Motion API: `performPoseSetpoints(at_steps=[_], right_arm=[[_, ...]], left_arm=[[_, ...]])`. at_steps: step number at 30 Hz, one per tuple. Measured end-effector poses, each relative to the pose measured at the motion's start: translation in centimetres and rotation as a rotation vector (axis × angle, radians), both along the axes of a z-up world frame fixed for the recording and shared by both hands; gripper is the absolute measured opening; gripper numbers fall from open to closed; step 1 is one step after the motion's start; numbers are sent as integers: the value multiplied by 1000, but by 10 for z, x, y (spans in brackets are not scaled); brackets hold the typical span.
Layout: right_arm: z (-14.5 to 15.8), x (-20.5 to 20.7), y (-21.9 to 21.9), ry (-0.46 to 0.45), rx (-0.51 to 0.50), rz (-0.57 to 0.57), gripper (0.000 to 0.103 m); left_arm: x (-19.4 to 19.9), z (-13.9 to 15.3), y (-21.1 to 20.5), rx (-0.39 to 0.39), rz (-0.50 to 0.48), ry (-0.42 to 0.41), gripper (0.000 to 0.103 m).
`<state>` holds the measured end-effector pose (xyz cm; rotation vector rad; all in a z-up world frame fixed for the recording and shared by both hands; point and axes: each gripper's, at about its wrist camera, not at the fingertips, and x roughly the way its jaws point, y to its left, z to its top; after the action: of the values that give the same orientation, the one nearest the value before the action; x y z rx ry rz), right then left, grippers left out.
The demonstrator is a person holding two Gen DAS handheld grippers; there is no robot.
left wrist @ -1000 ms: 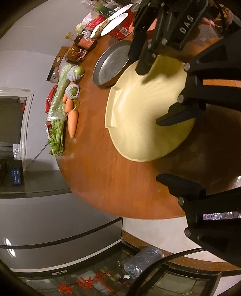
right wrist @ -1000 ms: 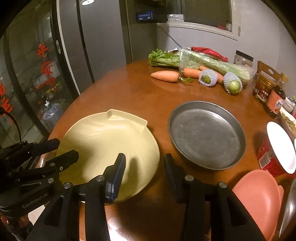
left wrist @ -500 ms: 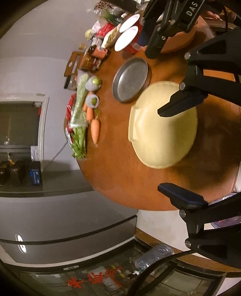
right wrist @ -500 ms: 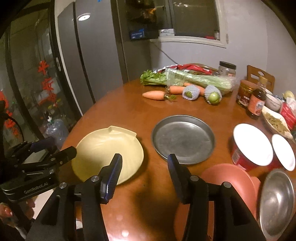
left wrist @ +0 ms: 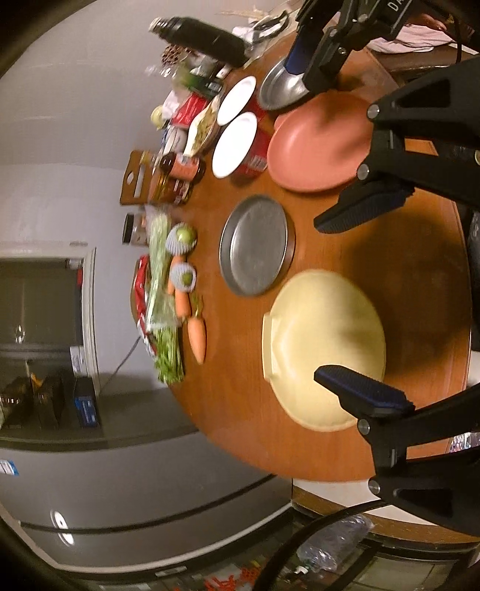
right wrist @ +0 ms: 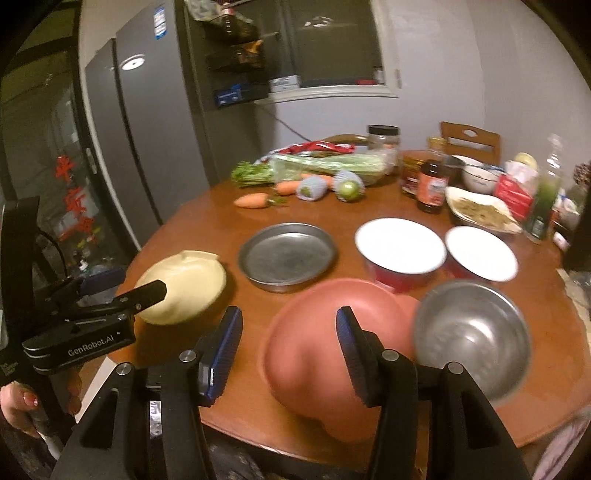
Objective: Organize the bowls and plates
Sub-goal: 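Carry the cream shell plate aside with the left tool and set it down, then grip the rim of the pink bear-shaped plate with the left tool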
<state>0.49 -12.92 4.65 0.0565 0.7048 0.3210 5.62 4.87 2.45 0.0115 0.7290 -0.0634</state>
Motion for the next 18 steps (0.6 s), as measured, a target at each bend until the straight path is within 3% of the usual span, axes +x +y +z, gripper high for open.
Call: performPoseSetpoints(at_steps=[10,18], right_arm=[[-30,-23,-48,84,-15,-82,55],[-59,-22,-55,165,-5,-74,55]], left_arm=[[6,-21,-46,-24,-72,72,73],[13,-44,-75,-14,-135,148,73]])
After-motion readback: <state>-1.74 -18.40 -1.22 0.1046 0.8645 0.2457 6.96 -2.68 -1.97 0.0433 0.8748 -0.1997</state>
